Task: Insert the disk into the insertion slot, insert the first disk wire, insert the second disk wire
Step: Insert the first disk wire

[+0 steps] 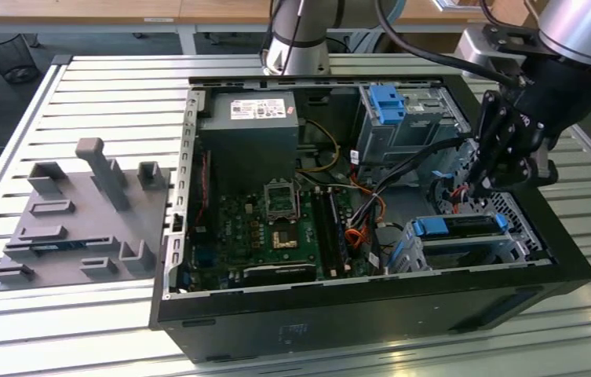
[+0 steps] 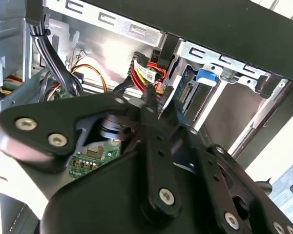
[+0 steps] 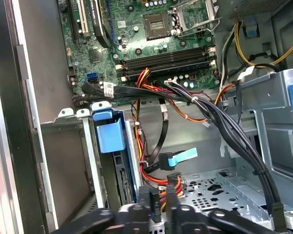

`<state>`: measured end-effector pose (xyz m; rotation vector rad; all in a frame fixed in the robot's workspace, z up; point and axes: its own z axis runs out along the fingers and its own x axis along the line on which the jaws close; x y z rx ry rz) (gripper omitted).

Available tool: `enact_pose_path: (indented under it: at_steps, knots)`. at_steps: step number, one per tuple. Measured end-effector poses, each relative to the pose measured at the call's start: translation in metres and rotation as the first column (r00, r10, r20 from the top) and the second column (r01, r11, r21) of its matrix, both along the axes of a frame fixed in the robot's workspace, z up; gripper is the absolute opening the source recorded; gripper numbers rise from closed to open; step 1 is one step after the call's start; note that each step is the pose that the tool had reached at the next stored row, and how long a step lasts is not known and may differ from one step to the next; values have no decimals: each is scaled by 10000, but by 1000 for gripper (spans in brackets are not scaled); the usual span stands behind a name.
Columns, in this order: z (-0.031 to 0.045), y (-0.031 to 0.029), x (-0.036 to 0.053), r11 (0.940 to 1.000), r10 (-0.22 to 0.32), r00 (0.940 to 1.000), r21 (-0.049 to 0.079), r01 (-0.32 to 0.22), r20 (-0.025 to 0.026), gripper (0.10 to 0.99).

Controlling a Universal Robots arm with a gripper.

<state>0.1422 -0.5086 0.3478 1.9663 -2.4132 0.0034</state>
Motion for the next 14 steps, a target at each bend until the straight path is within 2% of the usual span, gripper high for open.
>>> enact_pose_path:
  at_steps: [1, 2, 3, 4, 6, 9, 14]
  knots:
    - [-1, 0, 0, 10000, -8, 10000, -18, 8, 0, 239]
    - [-1, 0, 0, 10000, -12, 10000, -54, 12, 0, 239]
    - [-1, 0, 0, 10000, -12, 10000, -98, 12, 0, 180]
    - [-1, 0, 0, 9999, -12, 10000, -136, 12, 0, 169]
    - [-1, -1, 0, 9998, 77, 10000, -157, -77, 0, 169]
    - [-1, 0, 1, 9981, 603, 9982, -159, -603, 0, 169]
    - [-3, 0, 0, 9887, 1491, 9888, -160, -1491, 0, 169]
